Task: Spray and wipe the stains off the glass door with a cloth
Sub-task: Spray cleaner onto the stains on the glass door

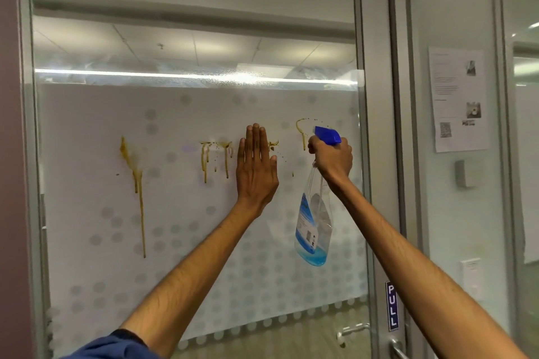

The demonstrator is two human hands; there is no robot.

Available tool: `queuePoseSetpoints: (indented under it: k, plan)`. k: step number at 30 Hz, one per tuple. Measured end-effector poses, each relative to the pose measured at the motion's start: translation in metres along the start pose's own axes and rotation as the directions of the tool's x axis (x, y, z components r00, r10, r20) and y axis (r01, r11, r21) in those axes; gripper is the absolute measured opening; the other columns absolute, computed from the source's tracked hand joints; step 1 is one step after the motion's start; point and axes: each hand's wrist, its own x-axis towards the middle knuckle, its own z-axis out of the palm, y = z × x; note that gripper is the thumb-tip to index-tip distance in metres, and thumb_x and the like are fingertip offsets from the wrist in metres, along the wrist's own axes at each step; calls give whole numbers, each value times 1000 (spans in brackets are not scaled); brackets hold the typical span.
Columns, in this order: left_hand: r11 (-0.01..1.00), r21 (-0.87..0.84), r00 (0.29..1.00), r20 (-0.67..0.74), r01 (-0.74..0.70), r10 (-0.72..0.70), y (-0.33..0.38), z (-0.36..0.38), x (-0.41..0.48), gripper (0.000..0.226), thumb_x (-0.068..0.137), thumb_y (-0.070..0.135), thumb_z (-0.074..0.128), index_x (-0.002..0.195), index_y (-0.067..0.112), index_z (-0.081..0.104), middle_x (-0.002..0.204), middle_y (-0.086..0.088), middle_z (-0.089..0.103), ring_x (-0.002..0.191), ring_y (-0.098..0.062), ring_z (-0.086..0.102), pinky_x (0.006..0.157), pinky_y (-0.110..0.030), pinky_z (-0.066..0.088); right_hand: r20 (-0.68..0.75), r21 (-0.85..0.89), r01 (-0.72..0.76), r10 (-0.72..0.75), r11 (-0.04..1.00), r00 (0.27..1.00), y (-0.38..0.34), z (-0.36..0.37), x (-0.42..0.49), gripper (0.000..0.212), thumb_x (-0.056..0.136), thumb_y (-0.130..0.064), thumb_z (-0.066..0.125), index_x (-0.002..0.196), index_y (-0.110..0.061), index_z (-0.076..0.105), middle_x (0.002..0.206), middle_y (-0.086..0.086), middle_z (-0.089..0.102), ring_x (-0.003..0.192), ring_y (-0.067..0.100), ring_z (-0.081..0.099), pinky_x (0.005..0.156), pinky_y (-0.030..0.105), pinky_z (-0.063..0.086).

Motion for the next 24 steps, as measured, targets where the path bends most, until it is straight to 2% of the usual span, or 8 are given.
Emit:
queuePoseSetpoints:
  k: [7, 12, 16, 22, 24]
  plan:
    - [999, 32, 999, -33, -21, 22, -7, 2, 4, 63, 104, 28, 35, 155, -1, 13, 164, -19, 10, 153, -32, 8, 124, -37, -5, 0, 2, 1, -1, 1000, 1000, 1, 2, 9, 26, 87, -26, 66, 98, -2, 68, 87, 15, 69, 73, 19, 60, 70, 37, 55]
    - [997, 58, 997, -52, -59, 62, -11, 0, 6, 61, 104, 27, 36, 154, -2, 17, 163, -20, 15, 152, -33, 13, 125, -38, -1, -4, 1, 12, -12, 1000, 1000, 2, 4, 10, 20, 87, -26, 68, 91, -7, 63, 73, 1, 59, 69, 15, 57, 61, 27, 47]
    - [996, 68, 997, -53, -55, 59, -12, 0, 8, 61, 104, 28, 36, 154, -2, 18, 163, -20, 15, 152, -33, 13, 124, -37, -2, -8, -14, 5, -5, 1000, 1000, 2, 5, 12, 27, 88, -27, 66, 100, -3, 67, 84, 8, 64, 72, 14, 56, 57, 22, 42]
    - [997, 76, 998, -61, -28, 33, -12, 1, 10, 63, 103, 29, 38, 154, -2, 18, 163, -20, 15, 152, -33, 13, 124, -36, -5, -7, -11, 13, -13, 1000, 1000, -1, 3, 14, 27, 90, -28, 64, 102, -3, 64, 90, 15, 69, 82, 26, 65, 73, 37, 55]
    - [997, 80, 998, -62, -24, 29, -12, 1, 12, 63, 103, 29, 38, 154, -3, 18, 163, -21, 14, 152, -33, 12, 124, -36, -5, -28, -19, 14, -15, 1000, 1000, 0, 2, 15, 22, 89, -27, 65, 96, -6, 61, 83, 13, 64, 78, 26, 62, 69, 35, 52]
